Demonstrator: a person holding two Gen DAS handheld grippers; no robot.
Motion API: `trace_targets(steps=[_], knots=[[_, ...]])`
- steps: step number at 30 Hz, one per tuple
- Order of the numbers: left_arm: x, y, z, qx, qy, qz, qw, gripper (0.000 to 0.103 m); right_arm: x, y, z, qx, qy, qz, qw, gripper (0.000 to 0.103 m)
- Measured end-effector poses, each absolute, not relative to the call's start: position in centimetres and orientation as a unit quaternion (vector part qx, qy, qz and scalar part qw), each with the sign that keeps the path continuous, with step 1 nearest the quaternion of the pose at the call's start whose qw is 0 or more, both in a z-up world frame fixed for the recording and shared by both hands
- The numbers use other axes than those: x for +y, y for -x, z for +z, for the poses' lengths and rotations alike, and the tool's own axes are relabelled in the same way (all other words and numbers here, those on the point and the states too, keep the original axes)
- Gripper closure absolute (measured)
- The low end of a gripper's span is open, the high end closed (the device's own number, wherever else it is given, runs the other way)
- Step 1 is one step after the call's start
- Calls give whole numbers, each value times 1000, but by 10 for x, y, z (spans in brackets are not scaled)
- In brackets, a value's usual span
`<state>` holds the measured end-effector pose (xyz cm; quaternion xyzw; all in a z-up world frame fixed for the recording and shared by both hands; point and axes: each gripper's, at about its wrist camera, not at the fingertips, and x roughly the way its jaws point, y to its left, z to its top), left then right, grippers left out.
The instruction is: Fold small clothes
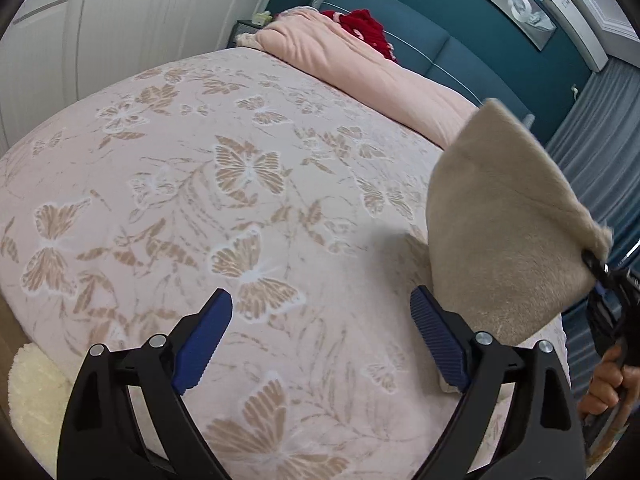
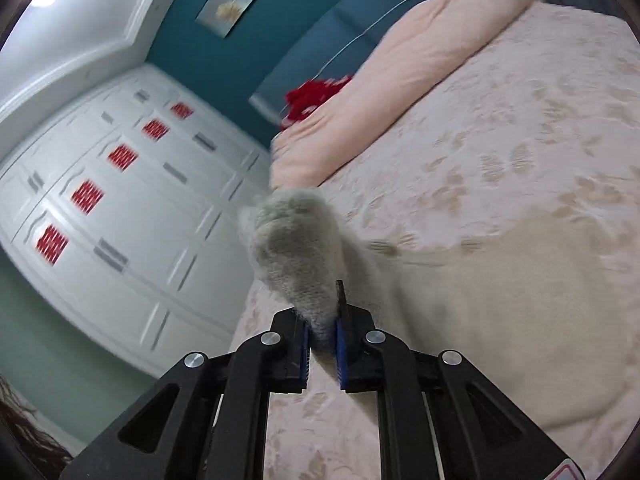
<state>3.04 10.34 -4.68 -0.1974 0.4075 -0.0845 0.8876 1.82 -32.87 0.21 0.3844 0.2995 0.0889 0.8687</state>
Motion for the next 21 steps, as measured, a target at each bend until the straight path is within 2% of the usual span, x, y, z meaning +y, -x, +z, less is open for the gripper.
trace_targets(steps=[3,7,9,11,14,19,21], knots=[[58,-33,-49,415,186,-136,880,13,-384,31,-58,361,-376,-37,853,90],[-20,-27,-58,434,156,-221,859,11,-407,49,-145,476,-361,-106,795,85],[-56,-23,-65,448,142,-263,843,11,-416,57,-148,440,-409,-82,795,82],[-85,-19,-73,461,124,-288,830,11,-424,58,-141,424,-423,-64,799,71],[-116,-14,-86,468,82,-304,826,10,-434,55,-138,412,-440,-52,796,62],[-144,-15,-111,467,3,-300,832,10,-438,51,-153,416,-469,-39,778,59],[-149,-20,-117,451,-8,-300,841,10,-437,45,-156,418,-480,-37,771,68]])
